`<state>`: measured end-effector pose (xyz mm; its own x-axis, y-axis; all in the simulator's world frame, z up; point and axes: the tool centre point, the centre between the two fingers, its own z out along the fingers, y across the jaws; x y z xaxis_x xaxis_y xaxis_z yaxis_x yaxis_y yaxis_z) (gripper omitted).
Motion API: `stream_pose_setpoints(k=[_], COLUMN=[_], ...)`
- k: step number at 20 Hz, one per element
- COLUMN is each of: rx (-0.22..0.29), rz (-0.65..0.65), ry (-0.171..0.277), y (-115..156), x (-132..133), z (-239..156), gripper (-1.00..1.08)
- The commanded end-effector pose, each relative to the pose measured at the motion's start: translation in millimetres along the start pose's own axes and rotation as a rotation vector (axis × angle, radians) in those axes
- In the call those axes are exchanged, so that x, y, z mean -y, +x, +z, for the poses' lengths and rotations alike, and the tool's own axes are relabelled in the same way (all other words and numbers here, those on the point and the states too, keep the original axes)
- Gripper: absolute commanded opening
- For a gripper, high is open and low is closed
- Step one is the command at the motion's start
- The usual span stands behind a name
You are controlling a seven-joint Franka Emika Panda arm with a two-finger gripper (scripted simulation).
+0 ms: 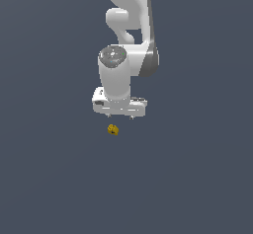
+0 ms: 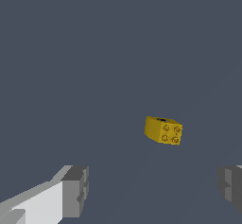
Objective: Pick up the object and move it to a goal position.
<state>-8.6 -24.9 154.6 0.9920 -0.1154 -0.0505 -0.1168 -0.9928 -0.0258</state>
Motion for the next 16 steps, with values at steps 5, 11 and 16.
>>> stream_pose_setpoints(k=[5,11,16], rx=[-0.007,-0.025,-0.024], rz=[-0.020,-0.069,-0.068], ry=[0.002,0.005,0.004], y=[1,5,4], x=[5,18,17], z=[-4,-14,-13], gripper=[1.00,1.00,1.00])
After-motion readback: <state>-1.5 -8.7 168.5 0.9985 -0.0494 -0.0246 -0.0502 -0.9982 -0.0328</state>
